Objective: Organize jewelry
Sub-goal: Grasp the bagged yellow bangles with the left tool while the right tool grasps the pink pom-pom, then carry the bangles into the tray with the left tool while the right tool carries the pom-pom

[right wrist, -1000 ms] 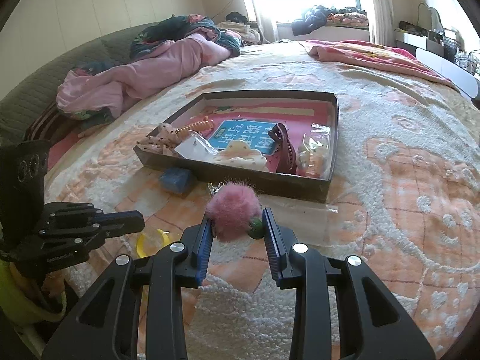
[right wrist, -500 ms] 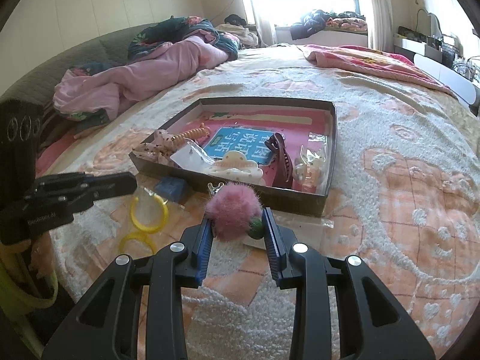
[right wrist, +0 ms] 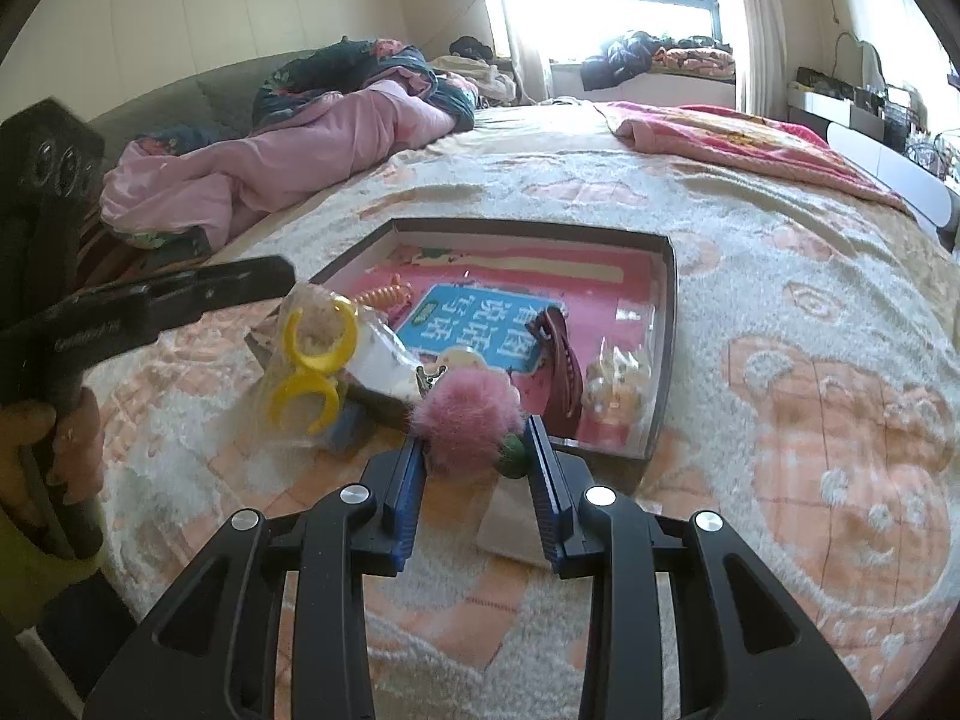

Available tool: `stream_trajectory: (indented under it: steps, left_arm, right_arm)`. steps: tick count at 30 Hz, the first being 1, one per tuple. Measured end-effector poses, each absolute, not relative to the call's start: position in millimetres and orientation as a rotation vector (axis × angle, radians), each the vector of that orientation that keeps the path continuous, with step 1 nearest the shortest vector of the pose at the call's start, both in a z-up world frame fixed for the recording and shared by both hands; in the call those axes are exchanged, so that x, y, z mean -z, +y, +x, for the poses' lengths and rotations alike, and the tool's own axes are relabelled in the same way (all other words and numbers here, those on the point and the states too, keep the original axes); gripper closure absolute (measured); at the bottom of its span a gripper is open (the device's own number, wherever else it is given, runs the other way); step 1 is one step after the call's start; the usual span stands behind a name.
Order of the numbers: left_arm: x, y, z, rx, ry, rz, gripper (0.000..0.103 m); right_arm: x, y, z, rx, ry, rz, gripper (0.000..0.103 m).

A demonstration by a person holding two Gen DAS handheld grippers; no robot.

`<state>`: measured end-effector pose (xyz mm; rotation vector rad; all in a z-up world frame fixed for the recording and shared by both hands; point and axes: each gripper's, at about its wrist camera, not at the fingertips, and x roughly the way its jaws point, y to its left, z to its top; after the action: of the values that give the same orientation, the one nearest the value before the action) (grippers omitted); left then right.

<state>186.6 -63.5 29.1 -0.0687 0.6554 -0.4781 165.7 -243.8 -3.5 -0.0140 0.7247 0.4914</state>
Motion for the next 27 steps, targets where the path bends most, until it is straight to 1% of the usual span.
stream_trajectory:
  steps: [7, 14, 27]
  left_arm:
    - [-38, -59, 213, 0.449, 0.644, -0.064, 0.103]
    - [-29, -58, 233, 0.430, 0.673, -0.069, 0.103]
    - [-4, -40, 257, 0.347, 0.709, -0.078, 0.103]
  right_arm:
    - [-6, -240, 182, -0.479, 0.700, -0.018, 0.072]
    - [-7, -234, 198, -0.465, 0.695, -0.031, 0.072]
    - [18, -233, 224, -0.386, 0.737, -0.038, 0.072]
